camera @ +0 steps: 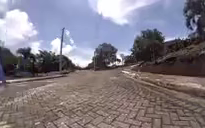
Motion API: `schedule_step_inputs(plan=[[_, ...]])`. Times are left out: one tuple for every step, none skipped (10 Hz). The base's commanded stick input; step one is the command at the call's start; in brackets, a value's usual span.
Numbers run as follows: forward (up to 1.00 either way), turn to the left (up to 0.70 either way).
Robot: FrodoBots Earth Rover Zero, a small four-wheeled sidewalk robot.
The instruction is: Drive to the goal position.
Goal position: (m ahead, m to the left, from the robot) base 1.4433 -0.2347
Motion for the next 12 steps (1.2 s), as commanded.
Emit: schedule_step_inputs(plan=[[0.50, 0.00], [0.50, 0.00], [0.50, 0.00], [0.50, 0.00], [0.50, 0.00], [0.50, 0.00], [0.50, 0.00], [0.50, 0.00], [0.50, 0.00], [0.50, 0.00], [0.50, 0.00], [0.50, 0.00]])
